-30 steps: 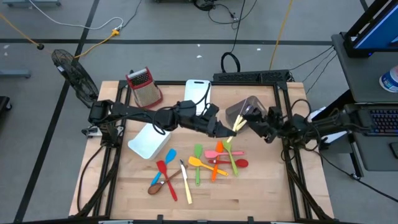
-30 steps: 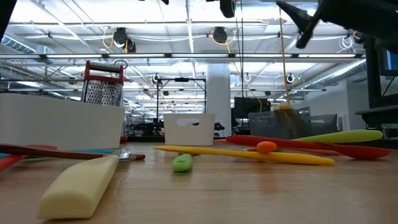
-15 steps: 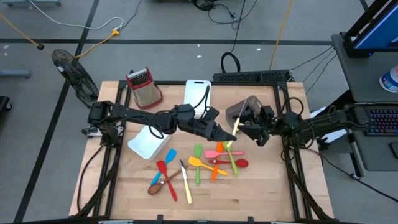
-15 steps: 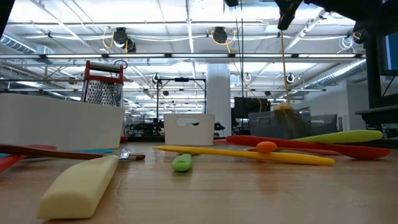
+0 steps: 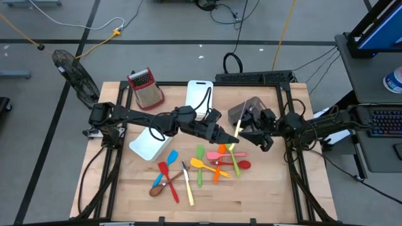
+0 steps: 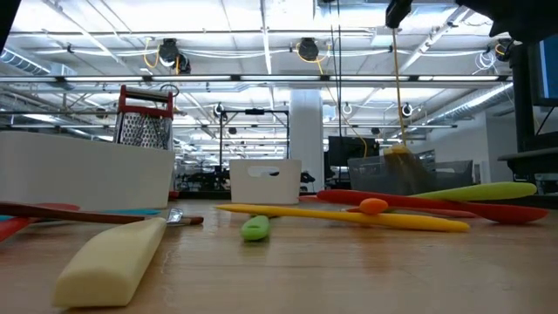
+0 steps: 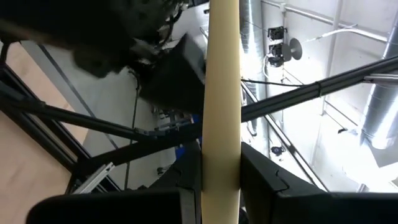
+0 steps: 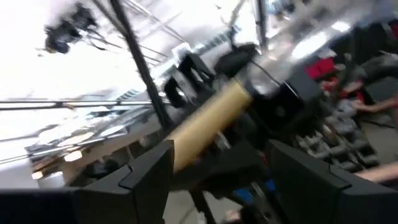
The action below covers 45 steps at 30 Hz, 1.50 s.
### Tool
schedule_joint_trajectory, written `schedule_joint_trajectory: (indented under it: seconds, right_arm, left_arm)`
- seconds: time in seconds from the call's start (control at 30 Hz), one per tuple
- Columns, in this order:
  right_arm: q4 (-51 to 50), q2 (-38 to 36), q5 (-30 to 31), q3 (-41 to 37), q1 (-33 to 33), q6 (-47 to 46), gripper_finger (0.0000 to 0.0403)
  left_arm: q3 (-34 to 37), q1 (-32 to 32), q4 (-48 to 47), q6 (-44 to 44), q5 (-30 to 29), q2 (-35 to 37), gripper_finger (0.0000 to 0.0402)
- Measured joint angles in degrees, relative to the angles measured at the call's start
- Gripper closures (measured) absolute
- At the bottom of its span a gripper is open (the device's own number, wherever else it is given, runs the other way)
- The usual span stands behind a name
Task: Pick & Place Kitchen Items
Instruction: Put the yellow table knife into the black bin
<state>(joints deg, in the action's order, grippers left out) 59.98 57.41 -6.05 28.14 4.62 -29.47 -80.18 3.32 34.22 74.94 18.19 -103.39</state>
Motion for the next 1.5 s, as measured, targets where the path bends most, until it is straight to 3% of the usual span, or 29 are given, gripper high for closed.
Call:
schedule_joint_trajectory:
  seconds: [0.3, 0.73, 0.9, 1.1, 1.43, 1.5]
  right_arm:
    - [1.48, -0.82, 0.02, 0.00, 0.00, -1.12, 0.0154]
    - [1.95, 4.39, 1.28, 3.70, 0.00, -0.26, 0.0154]
    - [0.95, 4.95, -0.78, 3.93, 0.00, 0.15, 0.0161]
    - [0.39, 4.82, -1.90, 3.96, 0.00, -0.27, 0.0207]
    - [0.66, 4.76, -5.43, 3.96, 0.05, -3.41, 0.0359]
    - [0.70, 4.74, -6.21, 3.96, 0.00, -3.26, 0.0361]
  left_arm:
    - [0.00, 0.18, -0.22, 0.28, 0.10, 0.00, 0.0337]
    - [0.04, 0.18, -2.95, 0.55, -0.27, -0.02, 0.0337]
    - [0.04, 0.18, -2.83, -0.32, -0.27, -0.02, 0.0337]
    - [0.04, 0.10, -2.84, -0.74, -0.25, -0.02, 0.0337]
    - [0.04, 0.16, -2.00, -2.99, 0.84, 0.07, 0.0337]
    - [0.04, 0.12, -2.02, -3.72, 0.77, 0.07, 0.0337]
